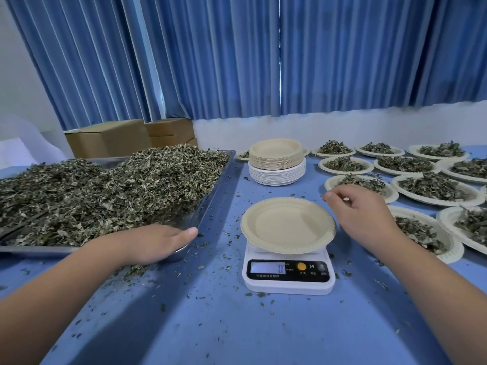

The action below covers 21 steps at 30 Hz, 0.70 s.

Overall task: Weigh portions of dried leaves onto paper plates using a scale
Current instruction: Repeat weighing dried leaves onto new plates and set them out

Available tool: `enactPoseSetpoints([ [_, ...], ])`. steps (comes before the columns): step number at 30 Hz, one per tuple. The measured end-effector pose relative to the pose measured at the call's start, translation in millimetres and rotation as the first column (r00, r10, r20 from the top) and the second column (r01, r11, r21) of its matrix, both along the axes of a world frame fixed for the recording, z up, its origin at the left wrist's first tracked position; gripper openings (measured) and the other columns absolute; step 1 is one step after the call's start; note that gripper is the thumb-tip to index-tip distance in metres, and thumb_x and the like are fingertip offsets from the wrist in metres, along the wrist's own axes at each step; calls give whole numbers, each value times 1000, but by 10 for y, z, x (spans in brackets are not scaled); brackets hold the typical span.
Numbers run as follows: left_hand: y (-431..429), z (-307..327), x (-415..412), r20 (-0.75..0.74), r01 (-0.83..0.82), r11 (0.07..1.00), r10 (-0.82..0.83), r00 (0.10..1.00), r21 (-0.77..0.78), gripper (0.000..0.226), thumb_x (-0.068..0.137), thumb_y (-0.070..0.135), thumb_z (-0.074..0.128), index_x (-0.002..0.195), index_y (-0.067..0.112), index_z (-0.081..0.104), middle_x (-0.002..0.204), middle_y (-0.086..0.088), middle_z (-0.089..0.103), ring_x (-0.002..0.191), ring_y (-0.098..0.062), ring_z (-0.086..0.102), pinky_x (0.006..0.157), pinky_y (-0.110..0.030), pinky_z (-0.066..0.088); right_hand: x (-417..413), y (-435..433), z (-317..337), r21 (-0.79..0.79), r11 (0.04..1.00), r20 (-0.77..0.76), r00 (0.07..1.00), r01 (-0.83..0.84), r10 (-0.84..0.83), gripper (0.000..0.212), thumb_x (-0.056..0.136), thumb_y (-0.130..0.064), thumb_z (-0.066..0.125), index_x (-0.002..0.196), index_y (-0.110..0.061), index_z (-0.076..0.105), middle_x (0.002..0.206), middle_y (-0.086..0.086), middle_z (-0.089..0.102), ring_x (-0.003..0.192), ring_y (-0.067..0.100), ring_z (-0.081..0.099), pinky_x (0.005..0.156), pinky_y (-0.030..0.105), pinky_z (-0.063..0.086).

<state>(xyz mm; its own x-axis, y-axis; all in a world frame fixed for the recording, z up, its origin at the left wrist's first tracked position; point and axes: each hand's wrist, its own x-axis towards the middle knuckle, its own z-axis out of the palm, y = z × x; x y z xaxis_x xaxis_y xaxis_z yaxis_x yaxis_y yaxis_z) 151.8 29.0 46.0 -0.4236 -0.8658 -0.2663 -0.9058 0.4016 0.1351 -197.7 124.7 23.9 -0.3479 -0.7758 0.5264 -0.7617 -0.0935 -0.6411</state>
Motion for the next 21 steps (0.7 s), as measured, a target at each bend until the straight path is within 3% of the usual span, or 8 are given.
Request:
enactPoseSetpoints([
  [3, 78, -16, 71, -52, 38, 997, -41, 998, -62, 79, 78, 76, 12, 120, 29, 59, 117, 13, 60, 101, -1, 56, 89, -19, 39, 12, 16, 13, 4, 1000, -7, 1000, -4, 4, 21, 95, -22, 55, 87, -12, 72, 77, -2, 62, 64, 6, 49, 60, 19, 34],
  [4, 97, -21, 76, -80, 43, 996, -49, 996, -84, 66, 80, 74, 14, 103, 32, 59, 97, 18, 59, 84, 8, 52, 77, -13, 38, 17, 20, 15, 4, 1000, -9, 1000, -8, 8, 22, 95, -22, 55, 86, -12, 72, 77, -2, 62, 65, 6, 50, 60, 21, 34],
  [6, 117, -31, 82, -123, 63, 988, -81, 989, -140, 58, 83, 70, 20, 79, 22, 52, 72, 13, 47, 61, 6, 45, 63, -13, 33, 24, 28, 15, 4, 1000, -7, 1000, -10, 10, 22, 95, -22, 55, 84, -12, 72, 77, -1, 63, 66, 8, 51, 62, 24, 34],
  [10, 110, -79, 114, -191, 74, 980, -109, 975, -185, 58, 87, 66, 26, 73, 15, 49, 67, 1, 47, 58, -10, 42, 64, -30, 40, 36, 37, 17, -4, 1000, 4, 1000, -20, 20, 23, 95, -21, 56, 82, -11, 72, 70, -6, 58, 62, 9, 50, 60, 21, 33],
  [16, 27, -99, 98, -321, 0, 982, -62, 945, -189, 40, 96, 53, 44, 68, 27, 56, 45, 11, 44, 39, -4, 36, 44, -17, 30, 40, 34, 10, -12, 1000, 7, 1000, -13, 13, 21, 94, -20, 57, 82, -13, 73, 71, -4, 59, 65, 13, 53, 61, 20, 36],
  [21, -89, -95, 87, -374, -33, 990, -21, 927, -139, 37, 95, 53, 48, 73, 27, 66, 42, 9, 46, 37, -5, 35, 41, -16, 27, 41, 30, 5, -15, 1000, 11, 1000, -21, 22, 22, 94, -21, 57, 81, -15, 73, 80, 1, 65, 73, 22, 58, 68, 32, 42],
])
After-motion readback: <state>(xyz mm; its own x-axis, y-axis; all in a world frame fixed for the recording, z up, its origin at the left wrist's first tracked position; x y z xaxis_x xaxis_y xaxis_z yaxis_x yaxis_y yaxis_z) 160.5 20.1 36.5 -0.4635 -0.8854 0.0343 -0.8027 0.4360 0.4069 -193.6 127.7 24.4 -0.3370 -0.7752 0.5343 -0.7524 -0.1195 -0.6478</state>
